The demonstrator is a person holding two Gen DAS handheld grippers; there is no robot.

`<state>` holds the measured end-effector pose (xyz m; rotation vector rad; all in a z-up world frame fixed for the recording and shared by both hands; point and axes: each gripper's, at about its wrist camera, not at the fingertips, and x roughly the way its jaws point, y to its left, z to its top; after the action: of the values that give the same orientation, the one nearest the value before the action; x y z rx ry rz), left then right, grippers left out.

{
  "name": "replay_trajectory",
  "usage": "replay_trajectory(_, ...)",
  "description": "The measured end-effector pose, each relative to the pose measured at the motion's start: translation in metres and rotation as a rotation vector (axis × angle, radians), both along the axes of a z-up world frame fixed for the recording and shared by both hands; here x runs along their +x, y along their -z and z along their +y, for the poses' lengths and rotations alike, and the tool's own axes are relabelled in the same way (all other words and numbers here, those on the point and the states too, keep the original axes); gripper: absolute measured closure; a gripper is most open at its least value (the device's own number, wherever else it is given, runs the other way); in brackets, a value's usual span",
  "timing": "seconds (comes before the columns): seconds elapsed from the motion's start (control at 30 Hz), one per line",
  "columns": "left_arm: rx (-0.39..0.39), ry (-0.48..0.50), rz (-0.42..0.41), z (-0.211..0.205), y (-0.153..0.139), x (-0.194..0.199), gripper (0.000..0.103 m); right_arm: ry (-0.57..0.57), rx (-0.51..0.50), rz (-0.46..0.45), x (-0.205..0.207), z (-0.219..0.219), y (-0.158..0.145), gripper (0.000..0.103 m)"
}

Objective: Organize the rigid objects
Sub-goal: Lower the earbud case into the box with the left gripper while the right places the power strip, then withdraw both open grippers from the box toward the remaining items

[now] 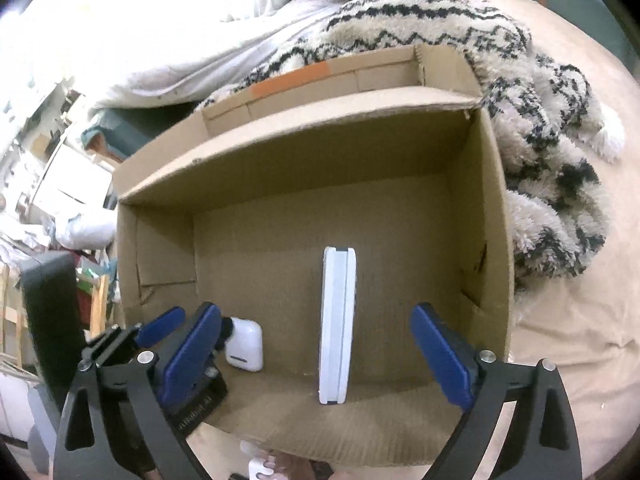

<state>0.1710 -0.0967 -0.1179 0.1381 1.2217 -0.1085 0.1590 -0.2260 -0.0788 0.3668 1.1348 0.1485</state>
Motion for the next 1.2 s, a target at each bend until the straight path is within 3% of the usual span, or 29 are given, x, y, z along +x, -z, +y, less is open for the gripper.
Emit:
replay_trajectory(0.07,-0.007,-0.002,0.000,-0.001,-0.002,-0.001,0.039,0.006,0.008,-0.010,0.000,-0.001,-0.003,0.000)
replay_trajectory(0.4,-0.032,-0.025,-0.025,0.011,-0.018,-0.004,0.039,0.011,-0.020,-0.028,-0.005,-0.004,-0.012,0.000)
replay_trajectory(0.77,-0.059,-0.044,-0.080,0.031,-0.059,-0.015,0.039,0.013,-0.029,-0.079,-0.025,-0.006,-0.043,0.000)
replay_trajectory(1.2,-0.072,-0.101,-0.093,0.066,-0.076,-0.069,0.039,-0.059,-0.103,-0.094,-0.067,0.010,-0.057,0.000)
